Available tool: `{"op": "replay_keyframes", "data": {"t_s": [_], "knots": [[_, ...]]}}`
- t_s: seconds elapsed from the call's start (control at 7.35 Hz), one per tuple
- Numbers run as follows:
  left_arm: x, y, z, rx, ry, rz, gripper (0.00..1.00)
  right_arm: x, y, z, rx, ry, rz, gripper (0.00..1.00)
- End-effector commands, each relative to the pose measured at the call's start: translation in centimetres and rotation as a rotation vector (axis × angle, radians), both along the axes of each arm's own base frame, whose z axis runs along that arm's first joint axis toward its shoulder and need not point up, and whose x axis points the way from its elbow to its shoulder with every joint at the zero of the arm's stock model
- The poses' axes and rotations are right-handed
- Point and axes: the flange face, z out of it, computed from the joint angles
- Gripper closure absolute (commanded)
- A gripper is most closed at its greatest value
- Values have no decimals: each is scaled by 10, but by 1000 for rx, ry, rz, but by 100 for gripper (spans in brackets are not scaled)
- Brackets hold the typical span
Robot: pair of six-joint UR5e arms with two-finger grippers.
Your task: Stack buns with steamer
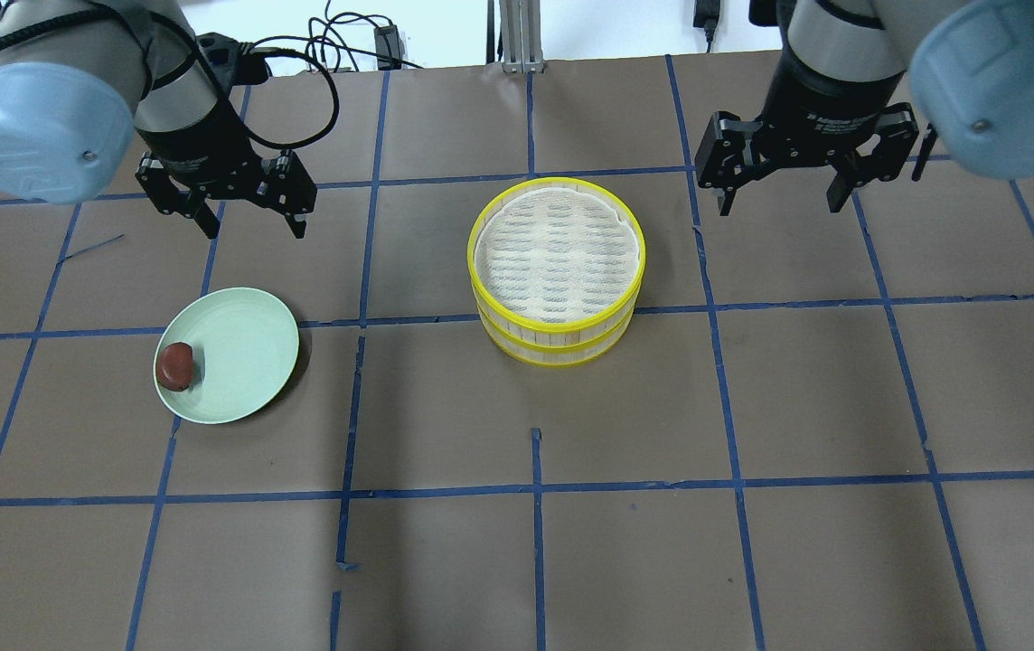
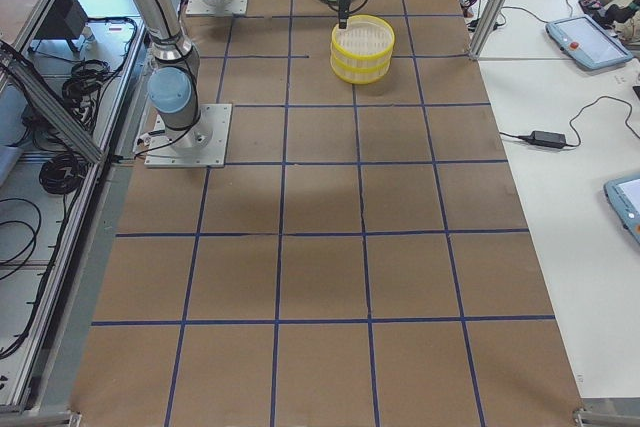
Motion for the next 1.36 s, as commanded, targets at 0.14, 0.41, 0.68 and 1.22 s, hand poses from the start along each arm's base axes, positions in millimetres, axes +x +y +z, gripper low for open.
{"op": "replay_keyframes", "data": {"t_s": [0.14, 0.41, 0.68, 1.22], "knots": [[92, -7, -94, -25, 6, -57, 4, -30, -1, 6, 37, -76, 21, 1], [109, -8, -128, 9, 10, -61, 5, -30, 5, 8, 31, -10, 20, 2], [133, -10, -157, 63, -68, -43, 6, -29, 7, 6, 32, -12, 21, 1], [153, 20, -192, 127, -47, 7, 10, -27, 7, 2, 30, -16, 4, 1]]}}
